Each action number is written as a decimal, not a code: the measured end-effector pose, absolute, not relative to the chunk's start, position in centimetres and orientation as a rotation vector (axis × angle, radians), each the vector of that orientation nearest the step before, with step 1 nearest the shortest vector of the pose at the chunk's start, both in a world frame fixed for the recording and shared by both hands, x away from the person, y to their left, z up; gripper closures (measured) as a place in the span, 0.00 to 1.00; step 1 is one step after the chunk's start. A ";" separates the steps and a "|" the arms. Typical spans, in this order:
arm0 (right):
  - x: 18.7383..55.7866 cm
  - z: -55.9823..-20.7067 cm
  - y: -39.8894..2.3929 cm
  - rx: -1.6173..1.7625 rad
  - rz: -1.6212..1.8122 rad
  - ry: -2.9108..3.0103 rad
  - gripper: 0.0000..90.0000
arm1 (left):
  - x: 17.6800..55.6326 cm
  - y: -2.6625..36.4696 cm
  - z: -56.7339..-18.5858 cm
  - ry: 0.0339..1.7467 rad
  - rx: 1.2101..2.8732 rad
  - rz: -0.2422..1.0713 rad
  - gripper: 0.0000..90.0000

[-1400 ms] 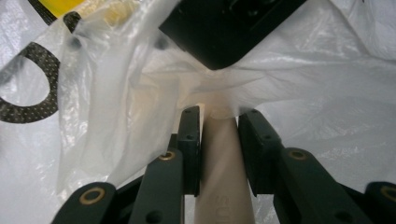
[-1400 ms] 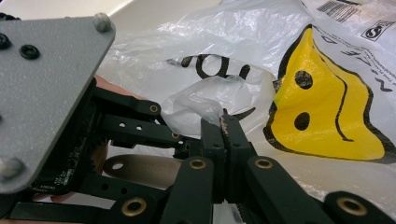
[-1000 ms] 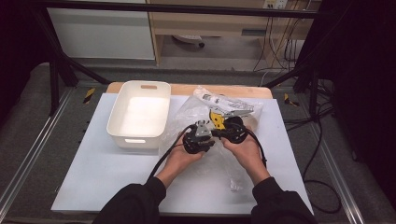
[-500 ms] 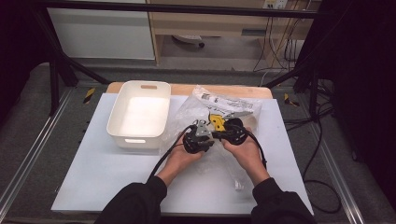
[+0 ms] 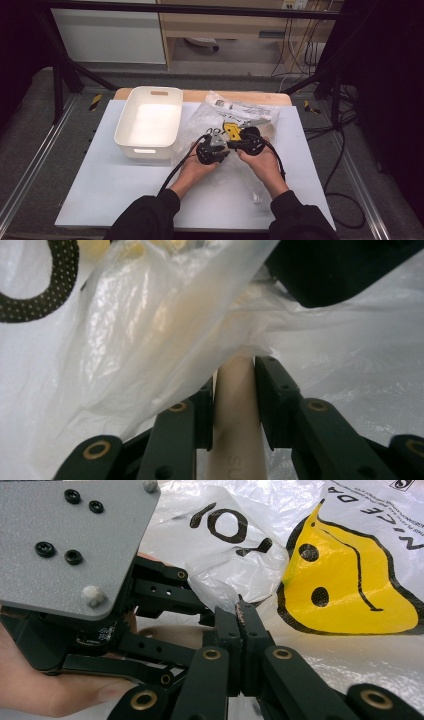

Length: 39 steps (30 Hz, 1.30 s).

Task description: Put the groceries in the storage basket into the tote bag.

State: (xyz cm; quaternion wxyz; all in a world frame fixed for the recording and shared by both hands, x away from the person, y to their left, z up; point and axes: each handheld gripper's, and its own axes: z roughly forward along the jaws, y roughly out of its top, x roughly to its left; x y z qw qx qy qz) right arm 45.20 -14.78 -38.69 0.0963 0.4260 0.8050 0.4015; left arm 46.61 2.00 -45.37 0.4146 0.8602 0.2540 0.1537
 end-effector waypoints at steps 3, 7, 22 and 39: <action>45.2 -38.7 -14.8 1.261 1.188 2.386 1.00 | 46.7 2.0 -45.5 0.642 2.166 0.383 0.78; 45.2 -38.8 -14.8 1.258 1.190 2.388 1.00 | 46.8 2.0 -45.8 0.668 2.168 0.362 0.78; 45.2 -38.8 -14.9 1.258 1.192 2.388 1.00 | 46.9 2.0 -45.8 0.679 2.169 0.374 0.78; 45.3 -38.9 -14.8 1.261 1.185 2.391 1.00 | 47.0 2.3 -45.7 0.701 2.158 0.373 0.77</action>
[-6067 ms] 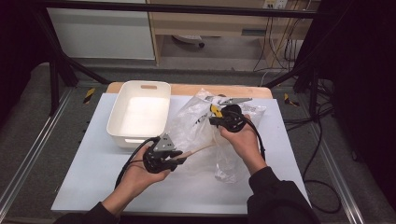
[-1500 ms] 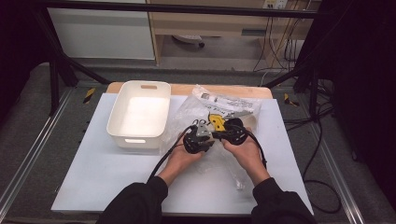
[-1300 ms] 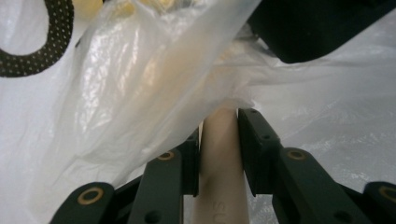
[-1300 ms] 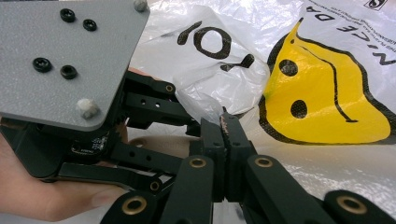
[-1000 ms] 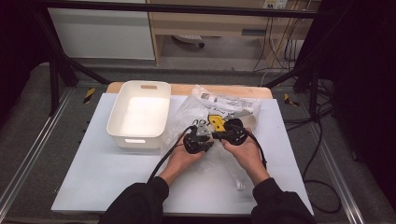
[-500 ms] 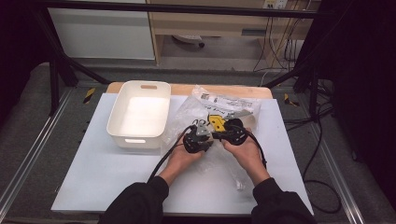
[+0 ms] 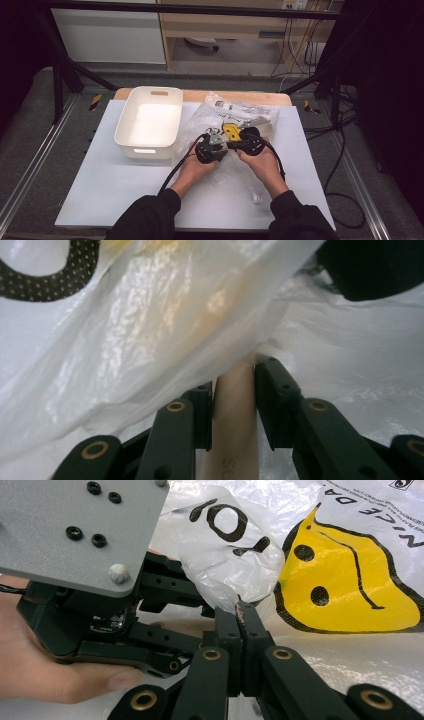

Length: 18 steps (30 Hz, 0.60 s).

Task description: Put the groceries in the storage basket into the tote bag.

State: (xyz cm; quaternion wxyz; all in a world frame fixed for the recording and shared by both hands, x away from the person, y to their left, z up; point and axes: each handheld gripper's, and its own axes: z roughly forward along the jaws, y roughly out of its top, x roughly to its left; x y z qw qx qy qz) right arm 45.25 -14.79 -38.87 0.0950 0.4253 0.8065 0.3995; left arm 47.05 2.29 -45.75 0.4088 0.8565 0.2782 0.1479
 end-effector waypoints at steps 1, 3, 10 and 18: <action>45.3 -38.9 -14.8 1.261 1.189 2.389 1.00 | 47.0 2.4 -45.7 0.708 2.150 0.365 0.77; 45.3 -38.9 -14.8 1.267 1.192 2.390 1.00 | 46.8 2.6 -45.5 0.715 2.134 0.359 0.77; 45.3 -38.9 -14.9 1.271 1.192 2.382 1.00 | 45.8 3.3 -45.0 0.731 2.096 0.337 0.71; 45.3 -39.0 -15.0 1.277 1.203 2.377 1.00 | 44.0 4.3 -44.0 0.706 2.074 0.336 0.69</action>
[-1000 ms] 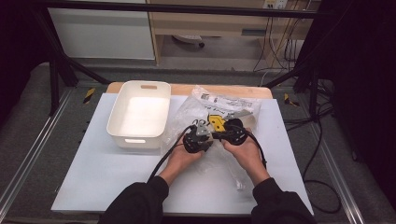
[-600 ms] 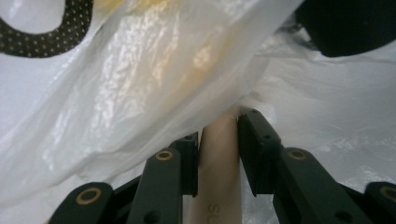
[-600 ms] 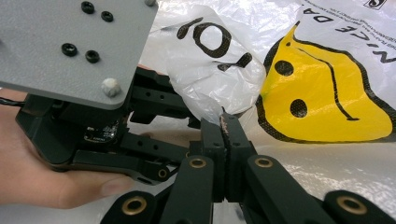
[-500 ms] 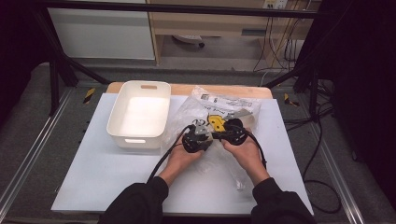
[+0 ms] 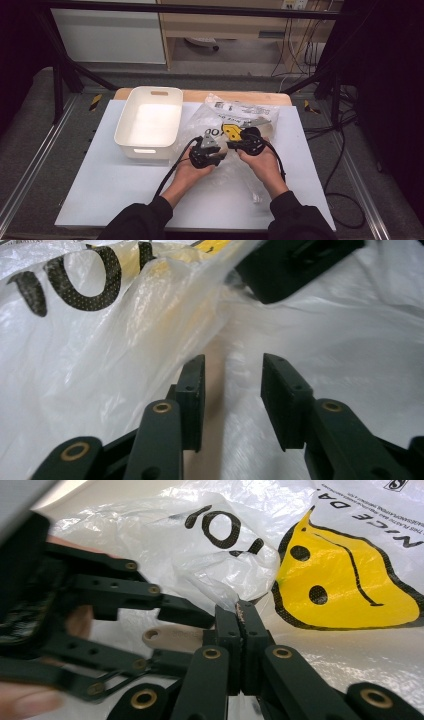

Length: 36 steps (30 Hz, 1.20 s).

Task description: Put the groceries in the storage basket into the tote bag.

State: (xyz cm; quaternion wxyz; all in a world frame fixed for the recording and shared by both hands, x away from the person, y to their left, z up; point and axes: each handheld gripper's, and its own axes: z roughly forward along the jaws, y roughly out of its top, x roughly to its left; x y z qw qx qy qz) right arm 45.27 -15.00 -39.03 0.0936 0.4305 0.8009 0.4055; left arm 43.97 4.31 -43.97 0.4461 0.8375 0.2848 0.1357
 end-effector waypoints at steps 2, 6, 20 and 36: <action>45.2 -39.1 -15.1 1.280 1.203 2.377 1.00 | 43.4 4.7 -43.7 0.712 2.061 0.327 0.69; 44.9 -39.4 -15.4 1.285 1.195 2.382 1.00 | 42.0 5.7 -43.0 0.698 2.033 0.322 0.67; 43.9 -40.4 -16.4 1.286 1.174 2.375 1.00 | 39.0 8.9 -39.4 0.717 1.913 0.348 0.46; 42.8 -42.6 -16.3 1.248 1.082 2.405 1.00 | 38.6 12.4 -37.5 0.877 1.836 0.476 0.11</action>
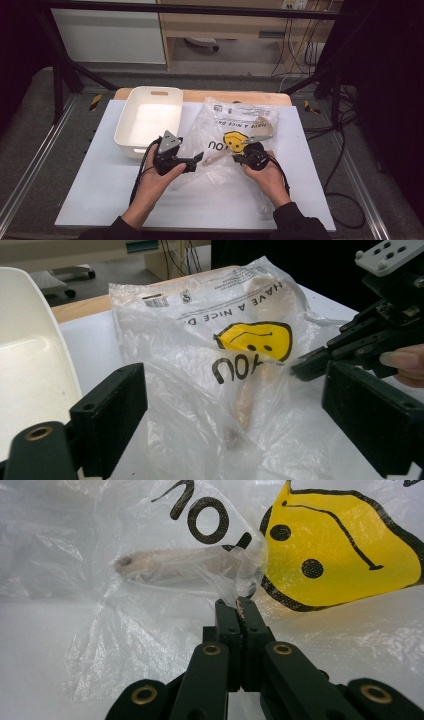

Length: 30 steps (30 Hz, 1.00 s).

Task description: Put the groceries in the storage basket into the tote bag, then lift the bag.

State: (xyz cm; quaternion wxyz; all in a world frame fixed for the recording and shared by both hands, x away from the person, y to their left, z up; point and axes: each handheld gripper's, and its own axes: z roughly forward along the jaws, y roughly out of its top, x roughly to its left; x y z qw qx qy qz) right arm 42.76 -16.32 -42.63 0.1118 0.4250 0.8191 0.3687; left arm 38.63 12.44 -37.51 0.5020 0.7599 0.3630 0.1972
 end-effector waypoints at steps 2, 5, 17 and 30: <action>42.7 -42.8 -16.2 1.235 1.064 2.417 1.00 | 38.5 12.6 -37.3 0.875 1.837 0.505 0.10; 42.5 -43.0 -16.3 1.235 1.053 2.424 1.00 | 38.2 13.0 -37.1 0.872 1.836 0.516 0.10; 42.0 -43.1 -16.4 1.241 1.049 2.409 0.80 | 37.4 15.7 -36.5 0.892 1.820 0.563 0.09; 39.9 -40.1 -18.0 1.275 1.128 2.219 0.21 | 36.5 17.8 -37.2 0.923 1.799 0.550 0.08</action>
